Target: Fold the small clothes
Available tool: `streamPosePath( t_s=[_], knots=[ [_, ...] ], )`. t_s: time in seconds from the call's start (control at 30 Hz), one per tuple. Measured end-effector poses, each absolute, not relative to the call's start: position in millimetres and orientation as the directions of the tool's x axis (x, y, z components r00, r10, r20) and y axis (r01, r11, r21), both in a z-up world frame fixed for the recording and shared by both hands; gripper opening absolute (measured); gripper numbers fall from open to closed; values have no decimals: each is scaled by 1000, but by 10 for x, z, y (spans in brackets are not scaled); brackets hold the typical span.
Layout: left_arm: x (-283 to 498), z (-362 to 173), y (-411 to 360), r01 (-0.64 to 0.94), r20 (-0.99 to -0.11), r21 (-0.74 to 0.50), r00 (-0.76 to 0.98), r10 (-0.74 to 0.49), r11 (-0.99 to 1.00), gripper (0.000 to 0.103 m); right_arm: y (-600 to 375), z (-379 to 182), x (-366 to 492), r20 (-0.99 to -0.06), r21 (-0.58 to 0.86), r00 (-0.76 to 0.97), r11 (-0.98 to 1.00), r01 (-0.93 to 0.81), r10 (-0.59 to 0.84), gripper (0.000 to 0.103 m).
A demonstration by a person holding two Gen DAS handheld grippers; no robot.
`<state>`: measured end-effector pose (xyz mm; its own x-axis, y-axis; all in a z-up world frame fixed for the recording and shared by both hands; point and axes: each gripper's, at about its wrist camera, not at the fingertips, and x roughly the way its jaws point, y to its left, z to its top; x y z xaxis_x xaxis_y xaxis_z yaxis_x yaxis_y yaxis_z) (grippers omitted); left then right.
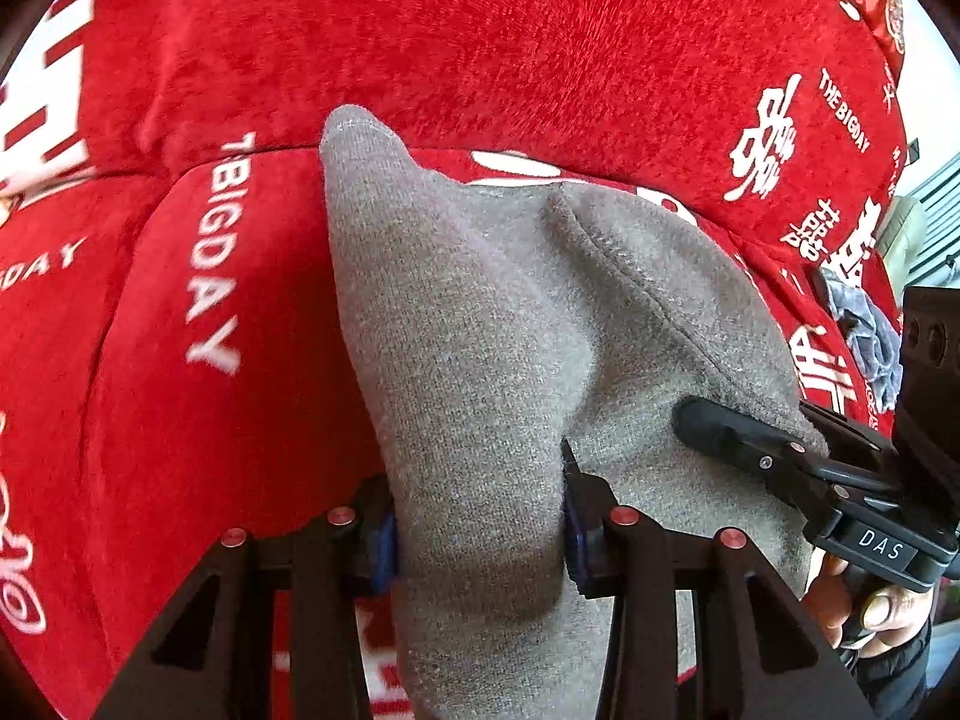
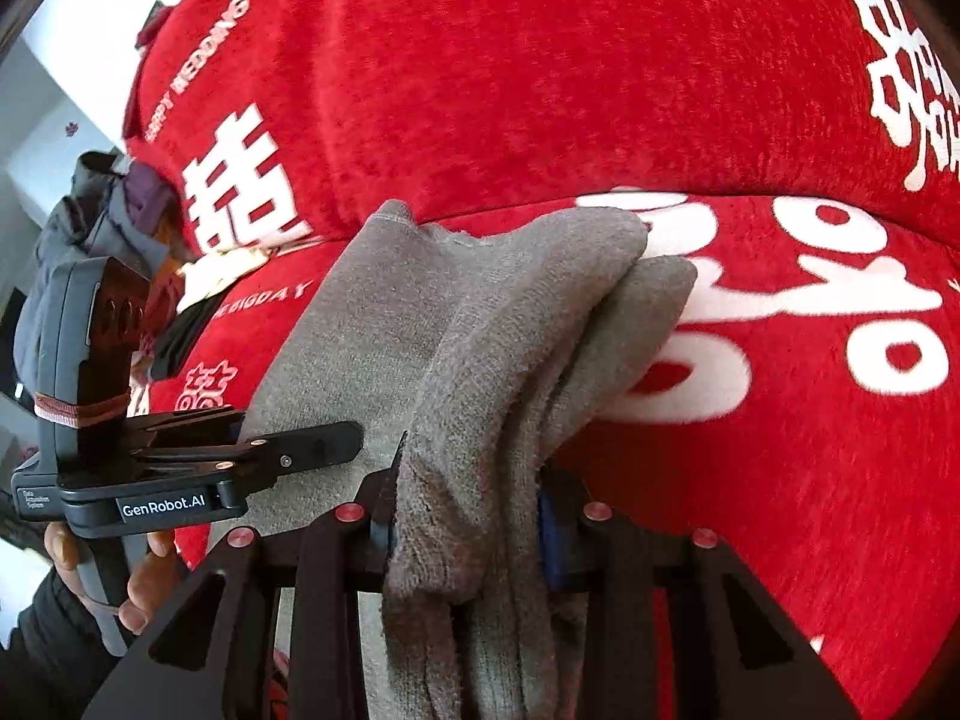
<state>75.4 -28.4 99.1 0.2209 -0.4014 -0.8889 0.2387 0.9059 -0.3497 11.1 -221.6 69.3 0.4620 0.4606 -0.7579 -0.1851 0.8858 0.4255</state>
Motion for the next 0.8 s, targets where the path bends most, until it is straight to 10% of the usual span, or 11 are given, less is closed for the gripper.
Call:
streamPosePath(
  t_s=[0.47,0.63,0.8],
  knots=[
    [-137,847,340,229,-884,-354,236,-404,907,43,-1597,491,-779,-747,414,487,890,-191,452,36],
    [-260,649,543,162,-886,-347,267,-379,924,81,-1645,240,-862,-770,404,478,903,-147,422,55],
    [-348,775,803,84,-885,-334,313,-344,939,86,-1940,273,-1004,-758,443,492,892,-93,428,59]
  ],
)
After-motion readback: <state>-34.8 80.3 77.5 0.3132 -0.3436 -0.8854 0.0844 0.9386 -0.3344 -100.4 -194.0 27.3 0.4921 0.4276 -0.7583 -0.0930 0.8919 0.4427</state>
